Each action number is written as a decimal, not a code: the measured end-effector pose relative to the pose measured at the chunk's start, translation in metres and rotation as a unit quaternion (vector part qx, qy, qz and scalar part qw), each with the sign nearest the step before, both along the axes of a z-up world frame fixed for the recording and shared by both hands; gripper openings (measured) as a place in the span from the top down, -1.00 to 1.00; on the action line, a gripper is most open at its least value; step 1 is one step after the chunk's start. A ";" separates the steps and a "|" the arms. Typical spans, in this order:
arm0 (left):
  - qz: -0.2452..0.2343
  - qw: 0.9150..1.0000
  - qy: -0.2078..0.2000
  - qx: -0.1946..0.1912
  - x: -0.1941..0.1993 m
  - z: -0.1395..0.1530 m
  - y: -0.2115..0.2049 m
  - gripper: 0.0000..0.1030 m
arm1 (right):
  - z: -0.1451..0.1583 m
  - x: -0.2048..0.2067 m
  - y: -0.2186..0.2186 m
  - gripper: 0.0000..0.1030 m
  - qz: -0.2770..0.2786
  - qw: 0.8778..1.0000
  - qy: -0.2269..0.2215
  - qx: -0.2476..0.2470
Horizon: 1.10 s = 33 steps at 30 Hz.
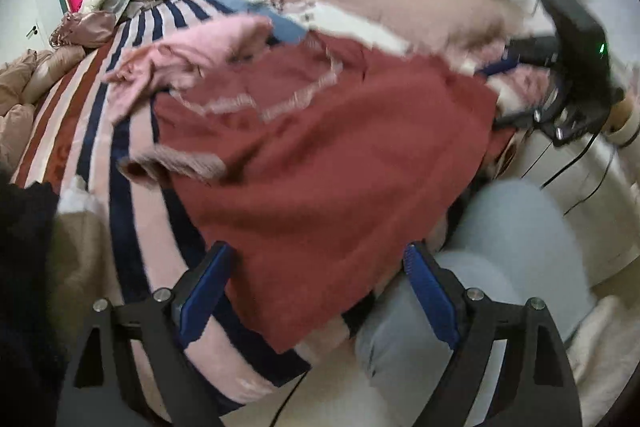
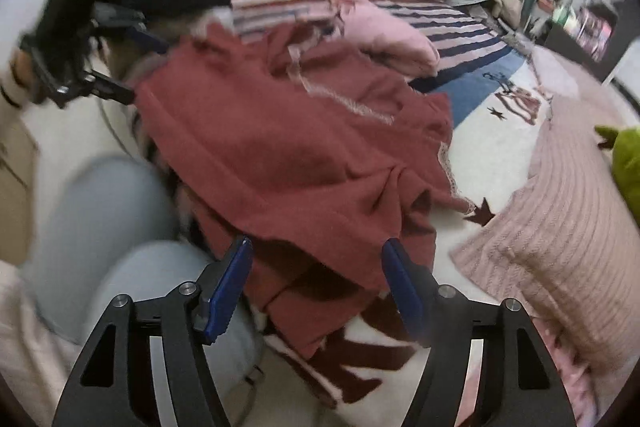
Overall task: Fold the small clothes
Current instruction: 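Grasp the folded garment edge with both tools and lift it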
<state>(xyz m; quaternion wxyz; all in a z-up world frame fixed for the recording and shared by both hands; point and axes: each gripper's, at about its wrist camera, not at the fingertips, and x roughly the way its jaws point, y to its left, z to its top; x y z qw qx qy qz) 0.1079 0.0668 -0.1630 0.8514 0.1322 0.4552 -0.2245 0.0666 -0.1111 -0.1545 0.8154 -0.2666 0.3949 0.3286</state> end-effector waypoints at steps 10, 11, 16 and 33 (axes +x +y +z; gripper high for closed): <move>-0.020 0.996 -0.054 0.060 -0.013 -0.001 -0.006 0.60 | 0.008 0.032 0.002 0.78 -0.049 0.997 -0.041 0.033; -0.022 0.997 -0.052 0.053 -0.013 0.000 -0.005 0.66 | 0.009 0.035 0.003 0.89 -0.050 0.997 -0.036 0.037; 0.000 0.998 -0.056 -0.023 -0.011 0.036 0.019 0.93 | 0.025 0.051 0.008 0.94 -0.048 0.997 -0.042 0.047; 0.180 0.981 -0.056 -0.043 0.204 0.025 0.060 0.85 | 0.019 0.216 0.025 0.91 -0.131 0.990 0.029 0.038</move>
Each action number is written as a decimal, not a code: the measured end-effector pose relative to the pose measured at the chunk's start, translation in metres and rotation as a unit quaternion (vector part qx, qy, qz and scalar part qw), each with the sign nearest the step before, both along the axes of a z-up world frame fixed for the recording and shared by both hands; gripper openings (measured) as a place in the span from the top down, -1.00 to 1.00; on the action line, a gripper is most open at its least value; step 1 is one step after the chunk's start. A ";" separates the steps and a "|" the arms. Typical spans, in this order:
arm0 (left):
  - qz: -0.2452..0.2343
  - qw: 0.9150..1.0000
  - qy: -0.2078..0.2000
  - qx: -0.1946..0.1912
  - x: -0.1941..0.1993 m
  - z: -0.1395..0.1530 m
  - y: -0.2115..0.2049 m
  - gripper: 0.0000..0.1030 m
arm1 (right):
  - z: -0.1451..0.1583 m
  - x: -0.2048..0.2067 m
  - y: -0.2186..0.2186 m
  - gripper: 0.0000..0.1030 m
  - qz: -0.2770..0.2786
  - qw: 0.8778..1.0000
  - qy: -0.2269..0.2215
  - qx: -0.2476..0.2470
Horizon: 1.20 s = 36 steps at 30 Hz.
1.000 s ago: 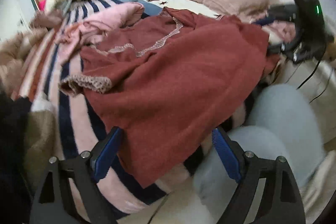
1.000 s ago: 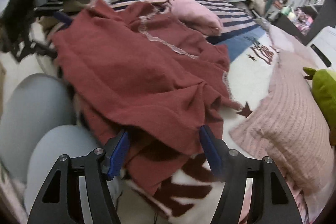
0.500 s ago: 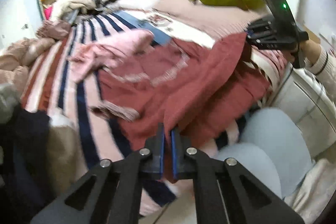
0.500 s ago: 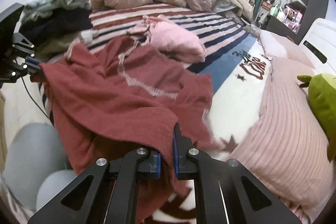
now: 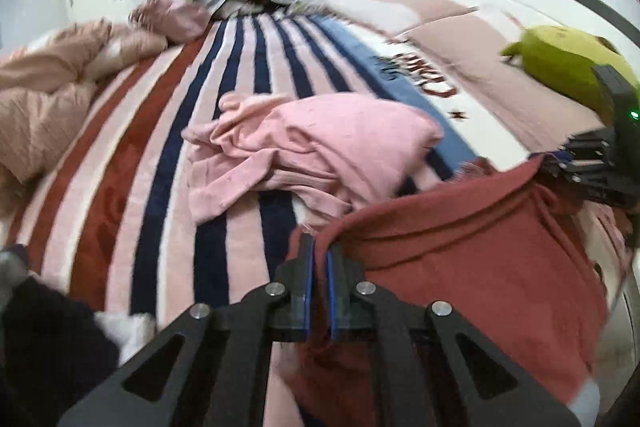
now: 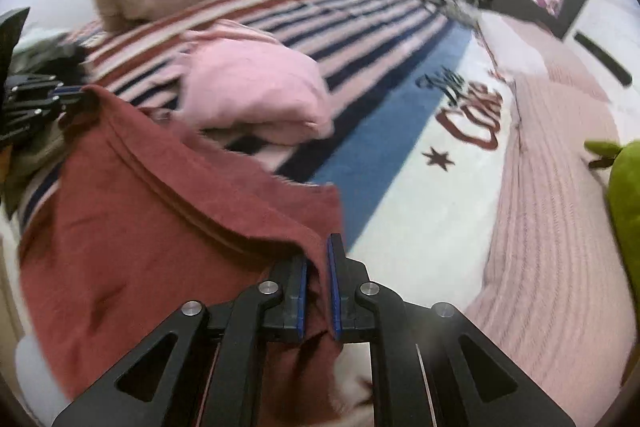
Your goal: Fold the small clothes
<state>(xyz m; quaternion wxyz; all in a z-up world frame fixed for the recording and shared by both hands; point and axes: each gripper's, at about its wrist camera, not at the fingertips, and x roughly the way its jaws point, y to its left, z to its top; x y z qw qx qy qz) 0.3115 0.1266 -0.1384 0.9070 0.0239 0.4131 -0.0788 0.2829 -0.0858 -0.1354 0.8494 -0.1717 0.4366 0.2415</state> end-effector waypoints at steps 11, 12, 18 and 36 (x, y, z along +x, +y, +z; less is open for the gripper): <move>0.068 0.996 0.000 -0.056 0.009 -0.008 0.036 -0.24 | -0.004 0.026 -0.041 0.44 -0.095 0.994 -0.015 0.049; 0.039 0.997 -0.001 -0.067 -0.001 -0.005 0.033 -0.37 | 0.000 0.016 -0.047 0.42 -0.089 0.993 -0.007 0.075; -0.034 0.999 0.022 -0.014 -0.023 -0.019 -0.003 -0.37 | -0.002 -0.029 -0.022 0.89 0.035 0.990 0.044 0.127; 0.130 0.988 -0.001 -0.081 0.006 -0.027 0.060 -0.20 | -0.027 0.034 -0.011 0.88 -0.073 0.993 0.020 0.089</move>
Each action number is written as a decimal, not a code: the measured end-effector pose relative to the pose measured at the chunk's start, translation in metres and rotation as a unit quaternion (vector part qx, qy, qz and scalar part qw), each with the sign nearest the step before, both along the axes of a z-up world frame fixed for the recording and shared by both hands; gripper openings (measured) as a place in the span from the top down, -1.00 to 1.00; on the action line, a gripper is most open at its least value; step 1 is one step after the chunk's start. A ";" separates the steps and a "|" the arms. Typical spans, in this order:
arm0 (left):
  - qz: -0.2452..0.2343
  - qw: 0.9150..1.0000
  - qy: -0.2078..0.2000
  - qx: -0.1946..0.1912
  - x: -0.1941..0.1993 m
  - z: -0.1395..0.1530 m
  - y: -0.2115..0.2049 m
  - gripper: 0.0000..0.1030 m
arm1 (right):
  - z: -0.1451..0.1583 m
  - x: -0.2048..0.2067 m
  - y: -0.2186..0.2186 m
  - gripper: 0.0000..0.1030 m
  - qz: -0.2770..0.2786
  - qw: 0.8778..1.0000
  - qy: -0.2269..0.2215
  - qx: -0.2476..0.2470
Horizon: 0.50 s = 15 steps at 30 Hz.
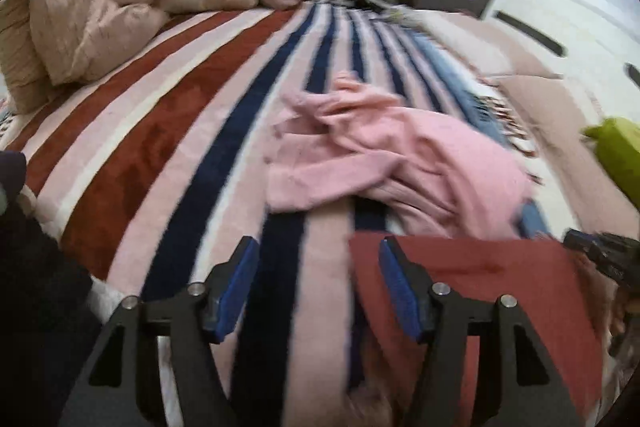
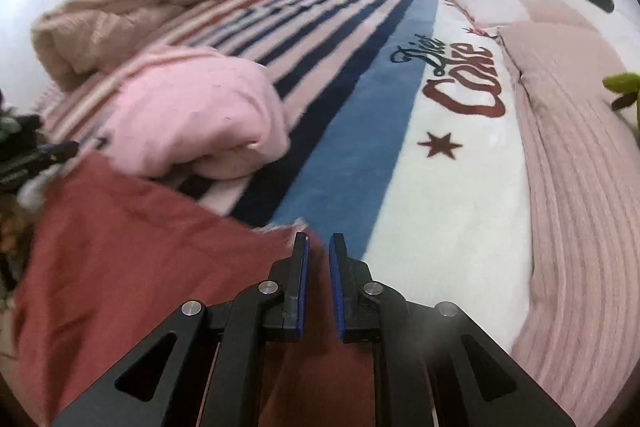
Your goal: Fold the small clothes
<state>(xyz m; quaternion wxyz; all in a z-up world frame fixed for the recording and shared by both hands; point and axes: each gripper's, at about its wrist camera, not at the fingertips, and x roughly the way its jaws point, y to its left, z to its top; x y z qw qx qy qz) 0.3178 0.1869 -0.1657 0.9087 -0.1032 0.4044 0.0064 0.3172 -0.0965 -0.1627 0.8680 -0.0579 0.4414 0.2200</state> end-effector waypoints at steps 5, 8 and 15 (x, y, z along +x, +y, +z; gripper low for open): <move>-0.083 0.996 -0.002 -0.038 -0.057 0.010 -0.025 -0.33 | 0.017 -0.058 -0.017 0.66 0.040 0.999 -0.005 0.021; -0.109 0.992 0.014 -0.055 -0.098 0.000 -0.038 -0.33 | 0.021 -0.098 -0.019 0.52 0.071 0.997 -0.006 0.026; -0.136 0.986 0.043 -0.084 -0.168 -0.028 -0.053 -0.32 | 0.019 -0.192 -0.019 0.52 0.120 0.991 -0.008 0.049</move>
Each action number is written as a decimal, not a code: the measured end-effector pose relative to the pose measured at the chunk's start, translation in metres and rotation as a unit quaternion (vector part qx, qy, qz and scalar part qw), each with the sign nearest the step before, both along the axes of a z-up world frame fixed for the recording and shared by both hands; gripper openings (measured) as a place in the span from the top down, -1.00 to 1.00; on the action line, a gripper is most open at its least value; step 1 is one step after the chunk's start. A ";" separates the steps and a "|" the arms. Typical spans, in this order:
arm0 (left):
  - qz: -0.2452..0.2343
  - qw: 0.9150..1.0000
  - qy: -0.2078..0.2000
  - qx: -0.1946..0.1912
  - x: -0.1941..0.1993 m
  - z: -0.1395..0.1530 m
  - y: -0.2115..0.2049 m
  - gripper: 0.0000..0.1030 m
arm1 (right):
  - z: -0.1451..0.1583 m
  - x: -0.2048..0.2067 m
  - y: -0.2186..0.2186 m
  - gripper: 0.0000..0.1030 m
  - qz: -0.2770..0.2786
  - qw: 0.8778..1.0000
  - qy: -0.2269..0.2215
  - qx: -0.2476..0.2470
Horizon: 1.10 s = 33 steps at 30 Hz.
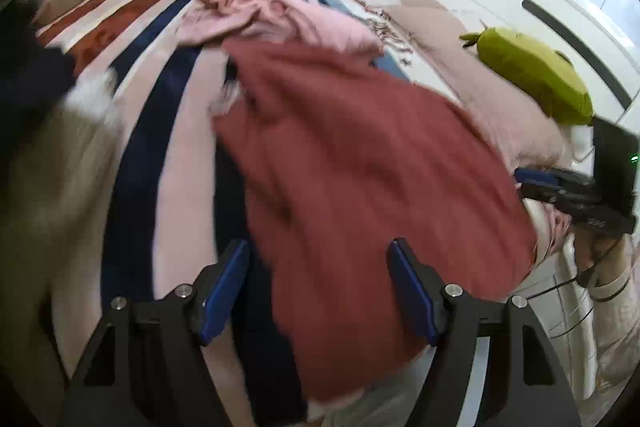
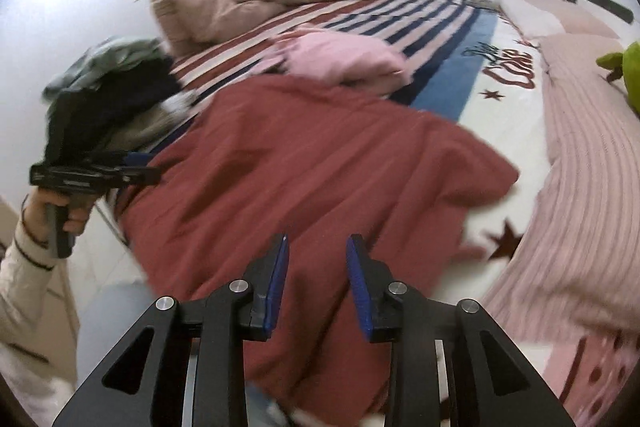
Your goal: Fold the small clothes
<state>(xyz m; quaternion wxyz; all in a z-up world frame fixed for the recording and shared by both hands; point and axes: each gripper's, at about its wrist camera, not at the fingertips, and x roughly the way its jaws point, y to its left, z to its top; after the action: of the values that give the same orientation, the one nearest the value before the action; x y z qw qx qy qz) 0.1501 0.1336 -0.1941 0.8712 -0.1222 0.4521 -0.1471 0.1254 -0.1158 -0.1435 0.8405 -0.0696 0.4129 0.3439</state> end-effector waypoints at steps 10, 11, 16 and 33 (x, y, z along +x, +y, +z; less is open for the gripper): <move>0.026 0.999 -0.026 0.008 -0.045 -0.002 0.006 0.83 | 0.001 -0.035 0.025 0.52 0.027 0.999 -0.022 -0.011; 0.034 0.999 -0.026 0.009 -0.049 -0.002 0.007 0.83 | 0.001 -0.036 0.026 0.52 0.028 0.999 -0.023 -0.011; 0.061 0.997 -0.022 -0.031 -0.071 0.002 0.019 0.00 | 0.006 -0.048 0.044 0.53 0.052 0.998 -0.042 -0.013; 0.074 0.969 -0.013 -0.234 -0.054 -0.024 -0.010 -0.44 | -0.030 -0.048 0.095 0.94 0.085 0.993 -0.015 -0.084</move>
<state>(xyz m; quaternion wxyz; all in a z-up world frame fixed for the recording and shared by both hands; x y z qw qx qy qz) 0.0960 0.1238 -0.2176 0.8326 -0.3541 0.3832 -0.1857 0.0771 -0.0211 -0.1734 0.8055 -0.1795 0.4204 0.3771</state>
